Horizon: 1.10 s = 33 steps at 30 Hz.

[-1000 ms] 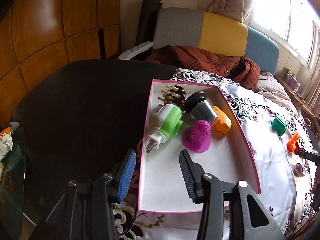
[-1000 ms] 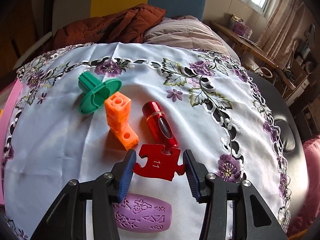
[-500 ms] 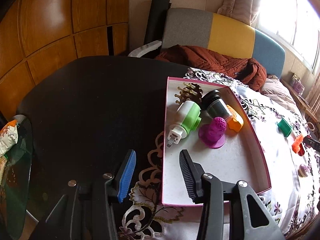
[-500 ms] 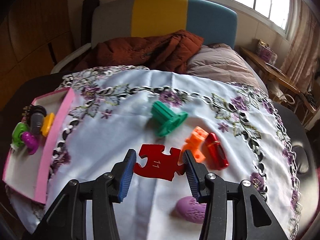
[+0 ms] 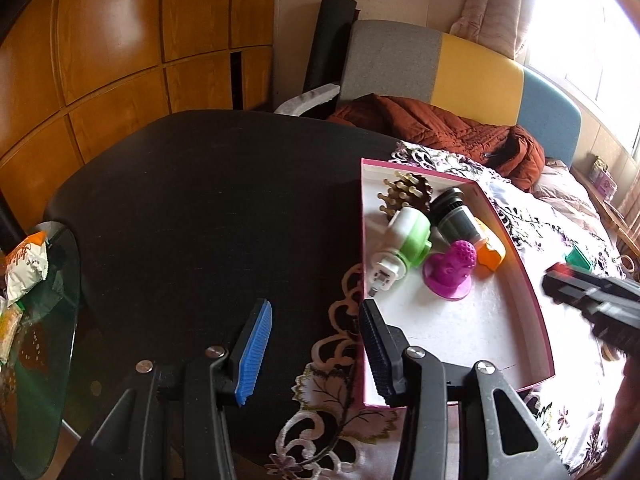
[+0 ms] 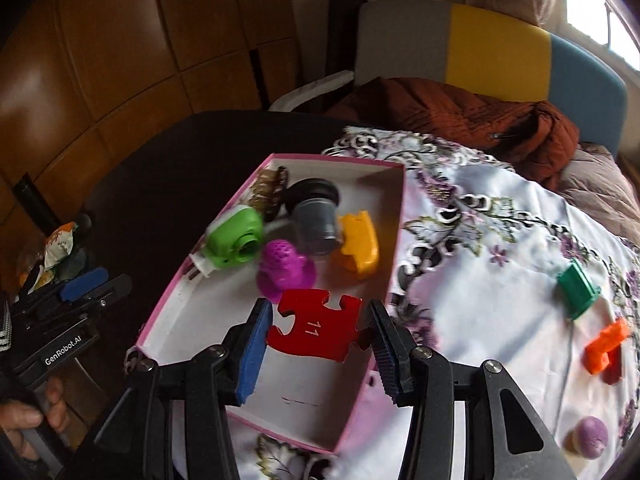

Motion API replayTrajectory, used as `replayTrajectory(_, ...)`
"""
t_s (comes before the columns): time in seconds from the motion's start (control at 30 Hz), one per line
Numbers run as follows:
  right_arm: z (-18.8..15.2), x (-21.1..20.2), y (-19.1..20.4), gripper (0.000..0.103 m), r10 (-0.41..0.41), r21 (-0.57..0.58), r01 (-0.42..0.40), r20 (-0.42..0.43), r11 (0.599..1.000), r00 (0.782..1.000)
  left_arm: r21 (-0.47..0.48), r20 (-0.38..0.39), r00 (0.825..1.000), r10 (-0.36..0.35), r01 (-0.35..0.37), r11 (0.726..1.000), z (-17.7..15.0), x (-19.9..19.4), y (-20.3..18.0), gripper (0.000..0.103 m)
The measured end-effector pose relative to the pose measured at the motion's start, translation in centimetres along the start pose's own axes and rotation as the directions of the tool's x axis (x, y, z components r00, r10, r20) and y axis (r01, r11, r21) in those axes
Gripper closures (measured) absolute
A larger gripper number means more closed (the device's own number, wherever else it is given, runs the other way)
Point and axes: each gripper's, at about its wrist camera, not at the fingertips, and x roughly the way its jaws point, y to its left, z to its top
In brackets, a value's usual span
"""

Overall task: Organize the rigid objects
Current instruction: 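Carry the red puzzle piece into the tray and open the right gripper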

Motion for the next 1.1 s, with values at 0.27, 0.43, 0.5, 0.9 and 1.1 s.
replayTrajectory(0.27,-0.8,6.1,5.1,0.054,0.005,-0.069,-0.012,-0.095,0.998,0.995,-0.005,0.015,1.000,0.026,-0.026,1.000,0.1,-0.2,0.9,0.057)
replayTrajectory(0.43,-1.4,7.0,5.8,0.053,-0.014,-0.102,0.004,-0.101,0.995,0.995,-0.009,0.012,1.000,0.029,-0.029,1.000,0.1,-0.1,1.1,0.057)
replayTrajectory(0.5,-1.6,6.9,5.8,0.053,-0.006,-0.099,-0.004,-0.100,0.995,0.995,-0.011,0.011,1.000,0.029,-0.028,1.000,0.0,-0.1,1.1,0.057)
replayTrajectory(0.9,-1.7,4.4,4.7,0.047,0.005,-0.055,-0.007,-0.035,0.998,0.999,0.012,0.013,1.000,0.027,-0.027,1.000,-0.3,-0.6,0.3,0.057)
replayTrajectory(1.1,-1.3,1.7,3.5,0.033,-0.042,-0.045,0.045,0.047,0.998,0.998,0.032,0.021,1.000,0.019,-0.020,0.999,-0.4,-1.1,-0.2,0.057)
